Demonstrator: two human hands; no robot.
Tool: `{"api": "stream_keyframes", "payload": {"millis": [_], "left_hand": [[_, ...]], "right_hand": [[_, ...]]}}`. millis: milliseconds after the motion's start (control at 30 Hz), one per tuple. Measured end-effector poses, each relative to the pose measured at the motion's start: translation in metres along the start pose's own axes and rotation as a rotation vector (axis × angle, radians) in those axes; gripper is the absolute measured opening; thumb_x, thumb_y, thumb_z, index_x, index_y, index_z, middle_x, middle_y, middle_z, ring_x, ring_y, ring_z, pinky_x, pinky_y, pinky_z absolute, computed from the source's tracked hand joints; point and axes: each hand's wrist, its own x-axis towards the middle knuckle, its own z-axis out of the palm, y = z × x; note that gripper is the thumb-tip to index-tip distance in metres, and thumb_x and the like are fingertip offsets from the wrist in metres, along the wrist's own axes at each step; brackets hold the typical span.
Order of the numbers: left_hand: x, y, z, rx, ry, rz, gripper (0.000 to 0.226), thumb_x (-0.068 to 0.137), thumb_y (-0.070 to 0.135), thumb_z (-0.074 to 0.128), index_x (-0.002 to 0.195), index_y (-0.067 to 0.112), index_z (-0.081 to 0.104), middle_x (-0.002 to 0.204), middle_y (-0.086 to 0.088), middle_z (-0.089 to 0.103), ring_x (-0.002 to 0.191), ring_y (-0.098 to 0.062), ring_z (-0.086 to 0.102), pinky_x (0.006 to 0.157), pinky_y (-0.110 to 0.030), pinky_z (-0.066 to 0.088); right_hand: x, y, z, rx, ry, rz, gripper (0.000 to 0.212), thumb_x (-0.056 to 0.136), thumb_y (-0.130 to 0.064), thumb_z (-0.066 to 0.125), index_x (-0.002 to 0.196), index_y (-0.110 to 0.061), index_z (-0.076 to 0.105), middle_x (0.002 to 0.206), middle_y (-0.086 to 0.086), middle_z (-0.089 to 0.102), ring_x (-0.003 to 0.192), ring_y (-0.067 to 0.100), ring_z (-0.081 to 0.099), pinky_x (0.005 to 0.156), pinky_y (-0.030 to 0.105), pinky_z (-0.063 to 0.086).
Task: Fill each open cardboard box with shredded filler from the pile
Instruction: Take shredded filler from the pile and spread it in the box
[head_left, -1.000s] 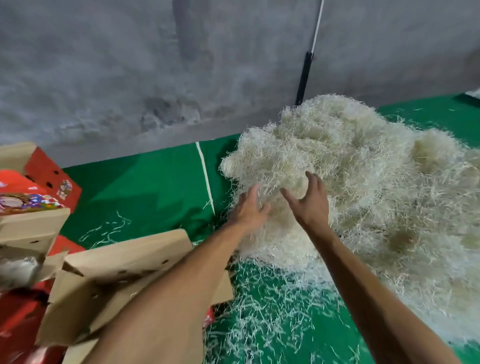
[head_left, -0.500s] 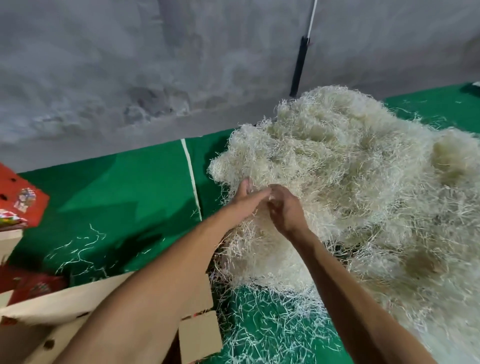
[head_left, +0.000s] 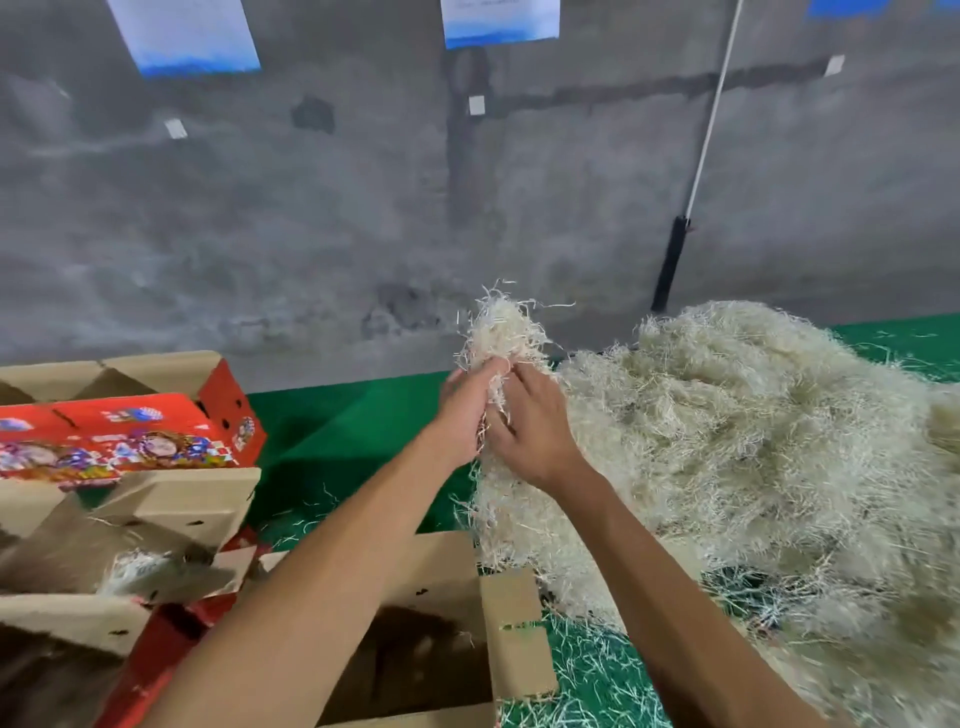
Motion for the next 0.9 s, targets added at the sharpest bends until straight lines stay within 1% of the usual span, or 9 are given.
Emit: {"api": "stream_keyframes", "payload": {"millis": [67,233,367,433,500,600,733,833,900], "left_hand": [[-0.011,0.011,-0.020,-0.078,0.137,0.060,0.046,0.080,0.035,0.072,0.121,0.020,0.059,0.100,-0.003,0.067,0.084,-0.017,0.062,0.065,-0.035,0.052],[-0.044,0.042,-0.048,-0.252,0.192,0.052,0.030,0.104,0.031,0.040,0.081,0.016,0.053,0.057,0.003,0.052,0.044,-0.010,0.045,0.044,-0.024,0.041],[-0.072,0.055,-0.045,-0.405,-0.013,-0.045,0.057,0.102,0.055,0.029,0.120,0.011,0.060,0.112,-0.012,0.067,0.104,-0.027,0.067,0.091,-0.043,0.054],[-0.081,0.060,-0.048,-0.322,-0.019,-0.070,0.066,0.100,0.060,0.026,0.121,0.008,0.060,0.114,-0.017,0.066,0.104,-0.031,0.068,0.088,-0.044,0.055],[-0.085,0.058,-0.060,-0.105,-0.003,-0.059,0.059,0.104,0.050,0.028,0.115,0.002,0.060,0.120,-0.016,0.066,0.095,-0.031,0.070,0.068,-0.035,0.058],[-0.077,0.054,-0.095,0.308,0.058,0.021,0.053,0.103,0.036,0.046,0.141,-0.001,0.045,0.143,-0.011,0.050,0.121,-0.032,0.055,0.063,-0.027,0.055],[-0.059,0.040,-0.099,1.125,-0.300,0.006,0.113,0.057,0.087,0.066,0.134,0.006,0.054,0.142,-0.012,0.051,0.128,-0.032,0.051,0.109,-0.048,0.040],[-0.043,0.014,-0.085,1.428,-0.215,0.179,0.054,0.080,0.048,0.073,0.102,0.000,0.062,0.091,-0.006,0.059,0.081,-0.022,0.063,0.077,-0.030,0.051],[-0.036,0.007,-0.079,1.580,-0.033,0.383,0.012,0.078,0.020,0.066,0.078,0.009,0.060,0.071,0.001,0.054,0.061,-0.015,0.054,0.055,-0.023,0.041]], "right_hand": [[-0.019,-0.012,0.006,0.095,0.086,-0.003,0.064,0.096,-0.056,0.042,0.152,-0.029,0.030,0.158,-0.002,0.028,0.147,0.016,0.023,0.119,0.051,0.025],[-0.070,-0.020,0.027,0.038,0.028,0.260,0.122,0.070,-0.091,0.054,0.157,-0.026,-0.003,0.167,0.004,0.009,0.152,0.024,0.016,0.120,0.051,0.022],[-0.073,-0.028,0.032,0.148,0.004,0.431,0.126,0.072,-0.084,0.062,0.157,-0.021,-0.005,0.155,0.017,0.038,0.126,0.036,0.055,0.100,0.049,0.048],[-0.066,-0.032,0.029,0.192,0.007,0.472,0.116,0.079,-0.070,0.065,0.157,-0.019,-0.004,0.117,0.014,0.068,0.088,0.029,0.069,0.070,0.034,0.055],[-0.056,-0.025,0.021,0.156,0.009,0.541,0.094,0.085,-0.049,0.070,0.156,-0.022,0.014,0.080,0.006,0.068,0.063,0.018,0.062,0.054,0.027,0.046],[-0.046,-0.008,0.002,-0.006,0.008,0.664,0.047,0.093,-0.027,0.068,0.135,-0.014,0.055,0.083,0.002,0.068,0.063,0.013,0.059,0.055,0.027,0.053],[-0.039,-0.006,-0.003,-0.013,0.018,0.703,0.043,0.092,0.000,0.054,0.134,-0.010,0.054,0.095,0.003,0.065,0.068,0.009,0.056,0.050,0.012,0.043],[-0.036,-0.011,0.001,-0.078,-0.041,0.627,0.040,0.096,-0.014,0.056,0.135,-0.006,0.052,0.138,0.015,0.051,0.119,0.028,0.052,0.098,0.030,0.044],[-0.038,-0.014,0.002,-0.040,-0.044,0.632,0.041,0.093,-0.012,0.059,0.133,-0.006,0.053,0.127,0.016,0.058,0.118,0.032,0.055,0.101,0.042,0.047]]}}
